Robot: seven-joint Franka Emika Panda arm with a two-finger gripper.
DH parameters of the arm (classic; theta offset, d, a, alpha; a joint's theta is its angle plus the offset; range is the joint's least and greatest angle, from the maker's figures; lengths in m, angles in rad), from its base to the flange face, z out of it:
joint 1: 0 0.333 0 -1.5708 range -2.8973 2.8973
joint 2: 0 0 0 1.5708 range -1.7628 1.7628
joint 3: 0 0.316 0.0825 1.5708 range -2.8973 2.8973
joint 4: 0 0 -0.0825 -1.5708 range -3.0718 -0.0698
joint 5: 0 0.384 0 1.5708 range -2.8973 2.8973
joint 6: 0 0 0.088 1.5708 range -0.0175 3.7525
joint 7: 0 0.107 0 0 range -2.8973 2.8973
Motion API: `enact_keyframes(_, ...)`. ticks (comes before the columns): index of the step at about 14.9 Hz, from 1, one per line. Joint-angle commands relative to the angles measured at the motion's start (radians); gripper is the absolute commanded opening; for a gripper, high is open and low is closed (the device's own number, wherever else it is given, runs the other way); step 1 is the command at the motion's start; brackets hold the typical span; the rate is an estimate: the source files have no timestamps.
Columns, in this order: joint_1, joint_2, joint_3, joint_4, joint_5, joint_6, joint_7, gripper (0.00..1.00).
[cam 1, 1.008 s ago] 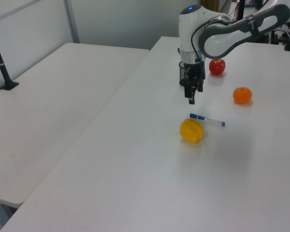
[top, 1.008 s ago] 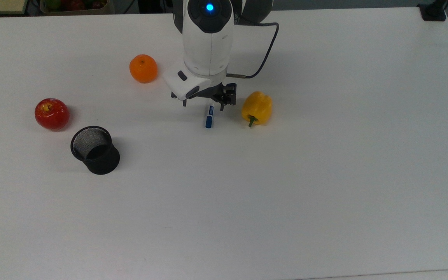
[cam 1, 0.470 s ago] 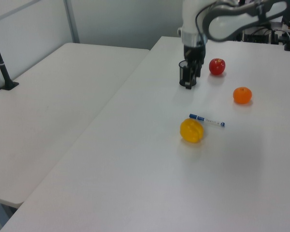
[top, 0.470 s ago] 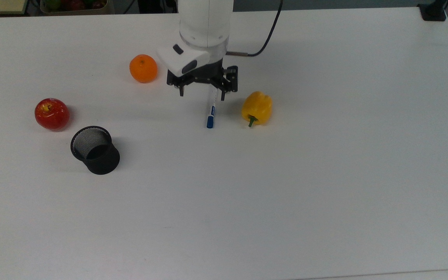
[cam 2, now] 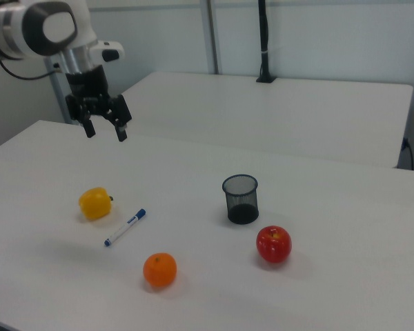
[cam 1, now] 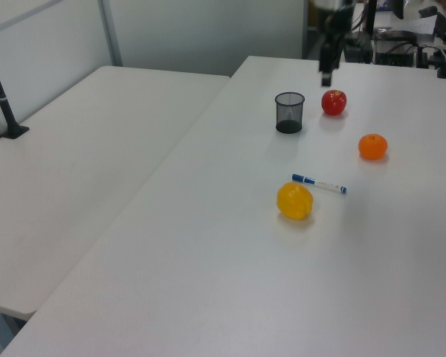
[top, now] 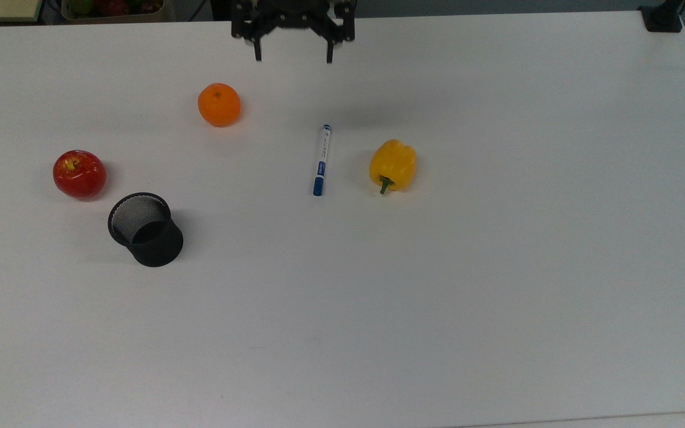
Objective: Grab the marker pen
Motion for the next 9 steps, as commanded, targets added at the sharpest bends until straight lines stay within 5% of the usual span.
enact_keyframes(1,-0.038,-0.106,0.005,-0.043,0.014,-0.091,-0.044,1.0)
enact_keyframes(5,-0.13,-0.115,0.097,-0.043,0.014,-0.1,-0.044,1.0)
enact_keyframes(9,-0.13,-0.114,0.096,-0.042,0.014,-0.099,-0.044,1.0)
